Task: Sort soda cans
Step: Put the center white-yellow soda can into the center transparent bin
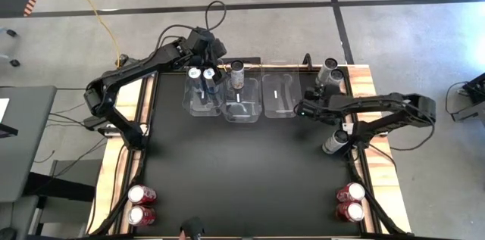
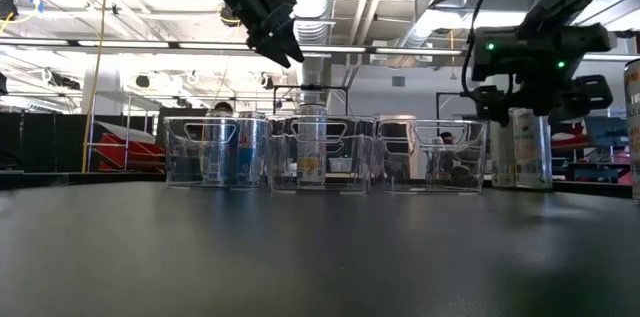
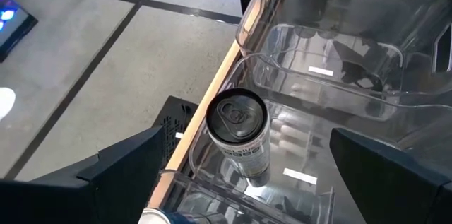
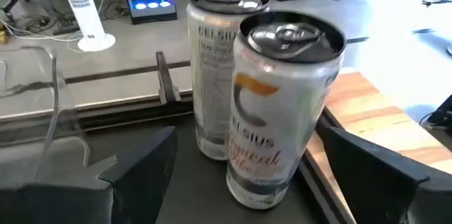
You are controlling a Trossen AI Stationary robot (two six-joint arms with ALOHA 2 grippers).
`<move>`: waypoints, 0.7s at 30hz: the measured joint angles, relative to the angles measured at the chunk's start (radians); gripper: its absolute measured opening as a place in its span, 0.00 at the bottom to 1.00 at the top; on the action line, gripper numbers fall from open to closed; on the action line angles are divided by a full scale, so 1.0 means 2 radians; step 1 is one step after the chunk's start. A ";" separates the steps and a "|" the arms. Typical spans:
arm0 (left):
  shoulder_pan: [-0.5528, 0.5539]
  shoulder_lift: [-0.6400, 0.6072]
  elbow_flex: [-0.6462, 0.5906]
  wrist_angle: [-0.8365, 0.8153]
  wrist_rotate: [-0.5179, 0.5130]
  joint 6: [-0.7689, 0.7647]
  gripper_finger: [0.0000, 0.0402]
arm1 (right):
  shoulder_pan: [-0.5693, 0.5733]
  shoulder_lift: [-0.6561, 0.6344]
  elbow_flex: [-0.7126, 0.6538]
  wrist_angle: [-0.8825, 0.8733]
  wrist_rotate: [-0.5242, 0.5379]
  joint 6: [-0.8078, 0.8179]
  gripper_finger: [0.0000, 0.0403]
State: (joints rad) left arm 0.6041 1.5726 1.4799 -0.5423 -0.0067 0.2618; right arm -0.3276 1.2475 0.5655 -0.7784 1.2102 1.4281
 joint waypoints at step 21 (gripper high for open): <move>0.000 0.000 0.000 0.001 0.000 0.001 0.99 | -0.150 -0.028 0.000 0.096 -0.022 -0.175 0.88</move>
State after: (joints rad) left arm 0.6044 1.5726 1.4799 -0.5400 -0.0067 0.2645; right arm -0.6281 1.1919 0.5655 -0.5860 1.1663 1.0788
